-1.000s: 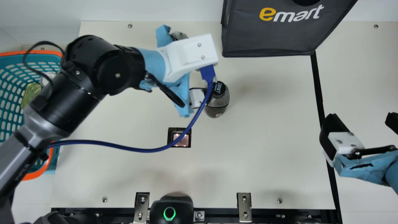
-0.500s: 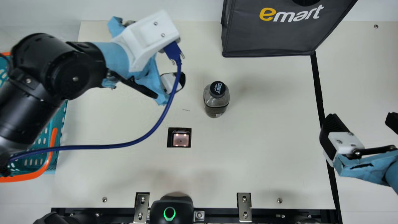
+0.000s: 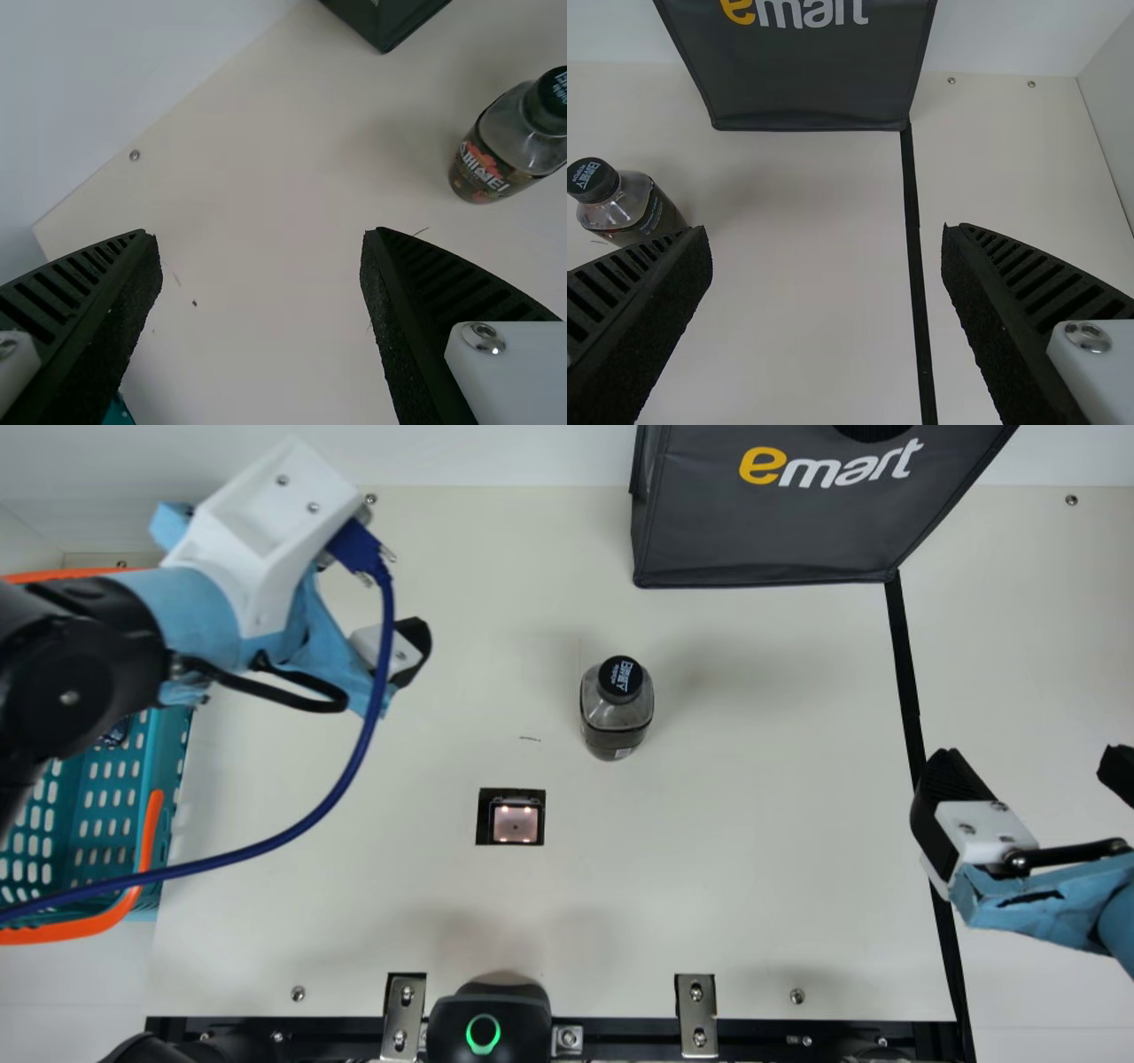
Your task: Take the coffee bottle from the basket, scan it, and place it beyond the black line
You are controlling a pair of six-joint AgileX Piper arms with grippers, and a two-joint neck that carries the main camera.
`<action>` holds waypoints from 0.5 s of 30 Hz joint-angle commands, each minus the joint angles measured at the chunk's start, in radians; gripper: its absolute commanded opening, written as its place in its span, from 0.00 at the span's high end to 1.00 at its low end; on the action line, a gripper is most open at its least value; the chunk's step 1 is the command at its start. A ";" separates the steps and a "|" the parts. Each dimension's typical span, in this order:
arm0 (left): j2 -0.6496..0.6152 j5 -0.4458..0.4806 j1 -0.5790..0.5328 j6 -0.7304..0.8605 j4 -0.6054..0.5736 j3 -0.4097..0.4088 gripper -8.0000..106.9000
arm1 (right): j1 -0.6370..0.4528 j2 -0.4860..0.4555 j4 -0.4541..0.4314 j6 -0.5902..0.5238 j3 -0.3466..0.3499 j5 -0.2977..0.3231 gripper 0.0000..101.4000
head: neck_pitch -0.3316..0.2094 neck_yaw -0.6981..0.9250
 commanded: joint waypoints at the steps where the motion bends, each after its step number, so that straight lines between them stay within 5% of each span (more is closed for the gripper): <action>1: -0.019 0.001 0.032 -0.005 -0.003 0.017 0.15 | 0.000 0.000 0.000 0.000 0.000 0.000 0.10 | -0.027 0.002; 15: -0.132 0.014 0.249 -0.005 -0.041 0.129 0.15 | 0.000 0.000 0.000 0.000 0.000 0.000 0.10 | -0.027 0.002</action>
